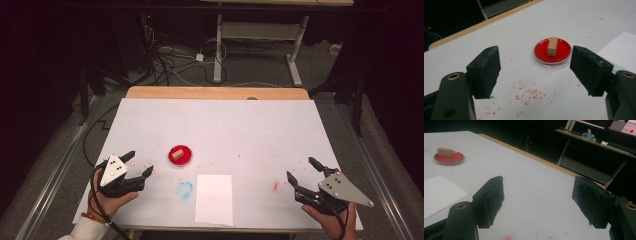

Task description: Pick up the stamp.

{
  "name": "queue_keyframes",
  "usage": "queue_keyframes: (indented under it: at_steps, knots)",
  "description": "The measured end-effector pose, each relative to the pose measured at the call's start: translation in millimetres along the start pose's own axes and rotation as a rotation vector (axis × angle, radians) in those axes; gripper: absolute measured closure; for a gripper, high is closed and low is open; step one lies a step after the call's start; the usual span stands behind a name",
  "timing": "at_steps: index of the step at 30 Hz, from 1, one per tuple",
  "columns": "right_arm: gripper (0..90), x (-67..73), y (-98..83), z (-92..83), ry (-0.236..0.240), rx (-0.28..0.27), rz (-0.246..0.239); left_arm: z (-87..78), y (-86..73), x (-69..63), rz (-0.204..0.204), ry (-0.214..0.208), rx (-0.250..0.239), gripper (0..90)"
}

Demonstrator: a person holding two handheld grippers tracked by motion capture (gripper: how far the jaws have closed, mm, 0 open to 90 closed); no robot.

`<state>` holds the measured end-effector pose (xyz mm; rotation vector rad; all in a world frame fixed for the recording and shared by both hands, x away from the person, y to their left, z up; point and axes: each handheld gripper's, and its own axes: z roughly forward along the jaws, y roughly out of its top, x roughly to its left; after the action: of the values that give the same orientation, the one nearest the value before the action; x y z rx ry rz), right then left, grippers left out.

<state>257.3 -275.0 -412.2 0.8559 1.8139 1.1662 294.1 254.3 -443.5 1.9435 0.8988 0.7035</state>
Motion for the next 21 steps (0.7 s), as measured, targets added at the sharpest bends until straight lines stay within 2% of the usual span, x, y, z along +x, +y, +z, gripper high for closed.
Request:
queue_keyframes:
  at_steps: [4, 8, 11, 14, 17, 21]
  knots:
    - [25.9, -0.3, -1.2, 4.0, 0.006, 0.011, 0.004, 1.2, -0.8, -1.7, 0.020, -0.003, 0.020, 22.0]
    - [26.0, 2.2, -1.4, 8.9, 0.021, 0.023, 0.001, 1.2, -0.6, 1.6, -0.001, -0.014, 0.024, 22.0]
    - [26.0, 3.8, -3.5, 10.4, 0.018, 0.038, -0.013, 2.6, 0.7, 2.0, 0.008, -0.016, 0.033, 22.0]
    - [26.1, 3.7, -3.5, 10.6, 0.019, 0.041, -0.008, 3.1, 5.0, 1.7, 0.010, -0.024, 0.041, 22.0]
    - [26.3, 4.5, -4.2, 10.7, 0.021, 0.048, -0.020, 3.9, 12.0, 3.1, 0.011, -0.014, 0.066, 22.1]
    - [26.5, 3.2, -4.9, 12.0, 0.022, 0.057, -0.014, 4.6, 22.9, 7.5, -0.003, -0.039, 0.086, 22.1]
